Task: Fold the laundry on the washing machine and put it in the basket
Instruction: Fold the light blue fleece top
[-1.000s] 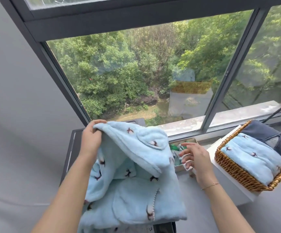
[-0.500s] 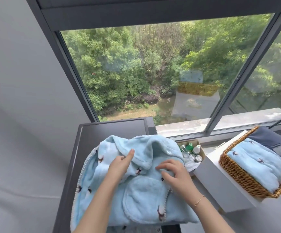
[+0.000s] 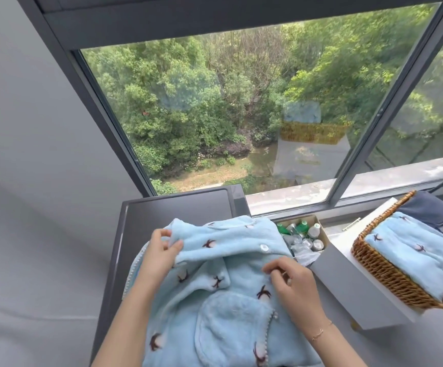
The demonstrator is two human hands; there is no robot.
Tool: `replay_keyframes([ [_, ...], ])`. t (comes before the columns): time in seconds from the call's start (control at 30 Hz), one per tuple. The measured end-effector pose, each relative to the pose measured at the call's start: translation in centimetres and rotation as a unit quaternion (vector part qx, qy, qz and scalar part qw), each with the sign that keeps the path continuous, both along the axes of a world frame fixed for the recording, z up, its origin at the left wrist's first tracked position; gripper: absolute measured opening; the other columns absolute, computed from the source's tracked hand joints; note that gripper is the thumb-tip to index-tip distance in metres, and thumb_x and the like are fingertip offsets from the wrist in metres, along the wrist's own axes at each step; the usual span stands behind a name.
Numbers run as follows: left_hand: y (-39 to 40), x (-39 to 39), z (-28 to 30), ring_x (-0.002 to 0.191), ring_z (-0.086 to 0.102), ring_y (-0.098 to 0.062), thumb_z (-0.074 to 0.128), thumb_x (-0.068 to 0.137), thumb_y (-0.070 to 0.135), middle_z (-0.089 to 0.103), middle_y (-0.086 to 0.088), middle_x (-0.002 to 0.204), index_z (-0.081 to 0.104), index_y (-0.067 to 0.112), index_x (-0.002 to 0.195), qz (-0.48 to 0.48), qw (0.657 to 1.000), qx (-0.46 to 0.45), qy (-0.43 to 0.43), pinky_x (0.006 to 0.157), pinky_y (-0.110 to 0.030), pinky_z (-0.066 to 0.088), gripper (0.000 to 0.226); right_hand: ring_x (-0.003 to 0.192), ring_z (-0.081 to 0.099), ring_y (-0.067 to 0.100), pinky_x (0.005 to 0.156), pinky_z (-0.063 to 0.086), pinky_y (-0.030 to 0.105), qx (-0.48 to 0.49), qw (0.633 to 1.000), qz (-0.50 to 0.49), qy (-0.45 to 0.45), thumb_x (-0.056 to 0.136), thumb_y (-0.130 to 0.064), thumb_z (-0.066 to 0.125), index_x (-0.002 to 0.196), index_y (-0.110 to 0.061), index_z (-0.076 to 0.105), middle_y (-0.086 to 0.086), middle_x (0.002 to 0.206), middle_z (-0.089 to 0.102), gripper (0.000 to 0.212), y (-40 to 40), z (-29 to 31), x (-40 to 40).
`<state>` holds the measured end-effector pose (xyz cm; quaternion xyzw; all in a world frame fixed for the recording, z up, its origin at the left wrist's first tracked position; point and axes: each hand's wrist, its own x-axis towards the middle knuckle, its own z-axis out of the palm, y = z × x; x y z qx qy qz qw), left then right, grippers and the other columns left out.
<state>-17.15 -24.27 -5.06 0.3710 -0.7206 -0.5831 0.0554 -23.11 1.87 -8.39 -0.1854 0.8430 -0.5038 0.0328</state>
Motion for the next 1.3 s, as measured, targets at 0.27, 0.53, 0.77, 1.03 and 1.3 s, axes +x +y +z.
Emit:
replay_keyframes([
  [0.27,2.6,2.5,-5.3,0.103,0.063,-0.024,0.066,0.087,0.006,0.066,-0.006,0.108,0.051,0.014,0.111,0.026,0.999,0.011,-0.034,0.094,-0.041,0.049,0.029,0.121,0.041,0.003,0.106,0.022,0.013,0.077,0.99,0.061,0.104,0.082,-0.042,0.049,0.108,-0.026,0.067,-0.01,0.128,0.053,0.035,-1.9,0.0,-3.4],
  [0.53,-1.5,-1.2,-1.3,0.108,0.053,-0.026,0.067,0.082,0.013,0.056,0.0,0.112,0.056,0.016,0.118,0.011,0.957,-0.289,0.011,0.096,-0.042,0.043,0.037,0.125,0.043,0.012,0.11,0.022,0.041,0.158,0.969,0.094,0.166,0.075,-0.041,0.055,0.102,-0.036,0.07,-0.011,0.13,0.058,0.031,-2.8,-3.7,-2.4],
  [0.77,-4.5,-9.1,-0.9,0.138,0.029,-0.022,0.058,0.084,0.059,0.041,0.004,0.145,0.05,0.035,0.134,-0.36,0.848,-0.281,-0.269,0.11,-0.044,0.027,0.056,0.111,0.057,0.014,0.101,0.035,0.049,0.1,0.959,0.078,0.254,0.078,-0.028,0.061,0.09,-0.028,0.074,-0.01,0.117,0.065,0.018,-2.4,-5.2,-1.6],
  [1.03,-3.1,-8.9,-4.1,0.126,0.041,-0.024,0.058,0.085,0.058,0.047,0.002,0.136,0.06,0.027,0.123,-0.459,0.749,-0.367,-0.305,0.103,-0.039,0.036,0.05,0.104,0.061,0.015,0.101,0.037,0.046,0.117,0.961,0.037,0.248,0.08,-0.026,0.06,0.086,-0.027,0.076,-0.009,0.11,0.068,0.017,-3.1,-6.0,-2.5],
  [1.3,-1.7,-6.6,-0.4,0.112,0.054,-0.006,0.051,0.095,0.028,0.062,0.017,0.121,0.071,0.024,0.097,-0.398,0.772,-0.49,-0.074,0.113,-0.029,0.012,0.021,0.101,0.061,0.017,0.097,0.04,0.047,0.104,0.964,0.025,0.243,0.08,-0.024,0.06,0.085,-0.026,0.076,-0.007,0.108,0.069,0.017,-3.0,-6.2,-2.5],
])
